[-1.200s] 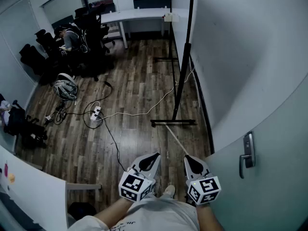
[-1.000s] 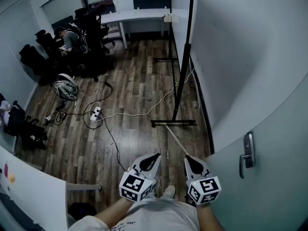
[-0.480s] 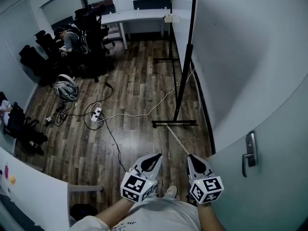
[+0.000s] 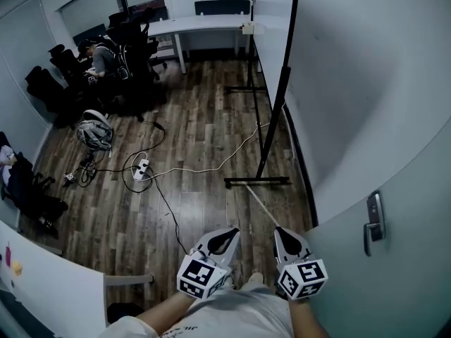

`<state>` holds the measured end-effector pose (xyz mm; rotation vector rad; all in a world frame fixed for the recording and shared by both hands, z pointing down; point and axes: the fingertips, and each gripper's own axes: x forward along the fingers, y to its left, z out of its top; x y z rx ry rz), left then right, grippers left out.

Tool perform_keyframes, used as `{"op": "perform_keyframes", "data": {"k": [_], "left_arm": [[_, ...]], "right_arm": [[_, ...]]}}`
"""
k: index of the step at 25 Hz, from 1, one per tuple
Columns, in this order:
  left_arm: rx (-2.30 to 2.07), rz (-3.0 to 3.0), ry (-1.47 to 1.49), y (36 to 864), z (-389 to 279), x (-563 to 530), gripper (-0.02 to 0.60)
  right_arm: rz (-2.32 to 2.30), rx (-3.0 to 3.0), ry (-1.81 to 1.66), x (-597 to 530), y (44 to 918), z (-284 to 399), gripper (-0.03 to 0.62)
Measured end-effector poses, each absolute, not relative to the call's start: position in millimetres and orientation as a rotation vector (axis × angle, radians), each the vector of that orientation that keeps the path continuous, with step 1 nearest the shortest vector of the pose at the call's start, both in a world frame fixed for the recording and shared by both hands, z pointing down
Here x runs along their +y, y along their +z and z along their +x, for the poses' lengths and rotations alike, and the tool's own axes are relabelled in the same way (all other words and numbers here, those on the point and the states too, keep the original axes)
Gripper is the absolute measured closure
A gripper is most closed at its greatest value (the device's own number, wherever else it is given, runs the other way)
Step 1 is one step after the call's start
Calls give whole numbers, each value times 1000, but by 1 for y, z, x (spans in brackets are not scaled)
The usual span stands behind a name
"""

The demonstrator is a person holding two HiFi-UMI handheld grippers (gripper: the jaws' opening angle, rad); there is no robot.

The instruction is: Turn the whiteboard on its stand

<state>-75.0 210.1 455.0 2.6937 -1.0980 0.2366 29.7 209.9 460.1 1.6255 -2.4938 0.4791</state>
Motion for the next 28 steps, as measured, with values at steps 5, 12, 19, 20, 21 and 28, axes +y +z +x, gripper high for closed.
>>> {"op": "perform_keyframes", "data": {"k": [5,12,19,20,21,28], "left_arm": [[-1086,2696,216,457,-84,201,572],[-1088,2686,200,460,-82,169,572],[-1116,2670,220,470,-61,101,572],[-1119,2669,223,471,-58,90,572],[-1123,2669,225,471,-55,78,572],[-1156,2673,209,461,-27,-5,572]], "right_arm": [[1637,-2472,496,205,467,24,588],[1632,-2459,494,183,477,29,588],[1605,-2484,502,112,486,49,588],[1604,-2488,497,100,486,52,588],[1604,-2492,488,87,484,56,588],[1596,-2506,455,1,473,87,588]]}}
